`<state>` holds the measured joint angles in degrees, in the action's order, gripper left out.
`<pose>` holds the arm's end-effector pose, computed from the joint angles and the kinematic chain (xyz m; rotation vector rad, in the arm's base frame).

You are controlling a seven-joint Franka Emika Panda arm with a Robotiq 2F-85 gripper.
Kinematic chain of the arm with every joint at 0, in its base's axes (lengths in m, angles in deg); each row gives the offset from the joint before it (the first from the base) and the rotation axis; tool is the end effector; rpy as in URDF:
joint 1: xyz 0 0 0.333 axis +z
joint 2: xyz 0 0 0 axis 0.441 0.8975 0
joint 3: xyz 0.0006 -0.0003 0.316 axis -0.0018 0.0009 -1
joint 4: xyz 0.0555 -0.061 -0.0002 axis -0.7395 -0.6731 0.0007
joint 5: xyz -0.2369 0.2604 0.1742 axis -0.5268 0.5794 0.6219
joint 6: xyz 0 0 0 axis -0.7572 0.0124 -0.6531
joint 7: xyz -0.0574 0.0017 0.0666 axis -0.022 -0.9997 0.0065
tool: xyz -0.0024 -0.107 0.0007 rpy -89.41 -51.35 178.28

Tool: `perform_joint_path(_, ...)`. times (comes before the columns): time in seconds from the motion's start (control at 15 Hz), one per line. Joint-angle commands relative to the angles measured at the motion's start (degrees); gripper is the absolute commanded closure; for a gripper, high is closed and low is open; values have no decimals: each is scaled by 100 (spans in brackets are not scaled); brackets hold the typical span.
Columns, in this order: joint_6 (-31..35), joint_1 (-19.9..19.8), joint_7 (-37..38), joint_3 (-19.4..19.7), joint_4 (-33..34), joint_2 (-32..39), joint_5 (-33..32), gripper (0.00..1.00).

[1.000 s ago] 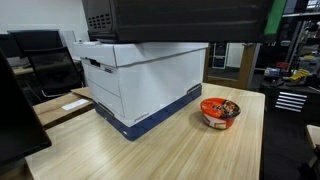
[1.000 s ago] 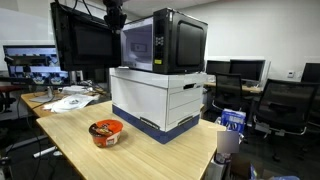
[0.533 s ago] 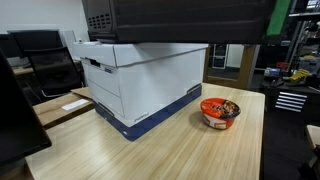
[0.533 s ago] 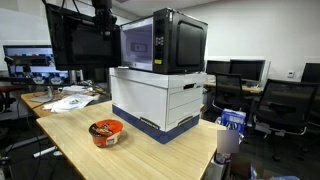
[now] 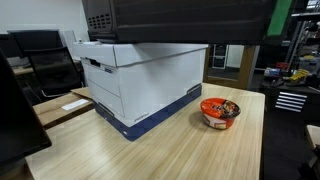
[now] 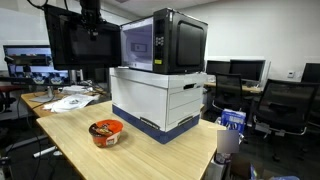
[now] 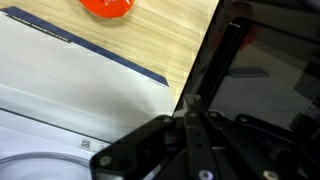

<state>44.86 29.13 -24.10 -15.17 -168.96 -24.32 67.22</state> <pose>0.4351 -0.0183 0.6229 -2.8851 -0.5590 -0.2669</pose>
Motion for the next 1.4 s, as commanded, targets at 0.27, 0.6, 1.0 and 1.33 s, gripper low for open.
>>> perform_joint_path(0.27, -103, 400, -1351, 111, -595, -474, 355, 96)
perform_joint_path(0.6, 69, 445, -1206, -119, -840, -555, 240, 96)
perform_joint_path(1.0, 1185, 241, 213, -591, -1012, -564, -223, 96)
perform_joint_path(1.33, 1670, 122, 1636, -916, -1005, -484, -804, 96)
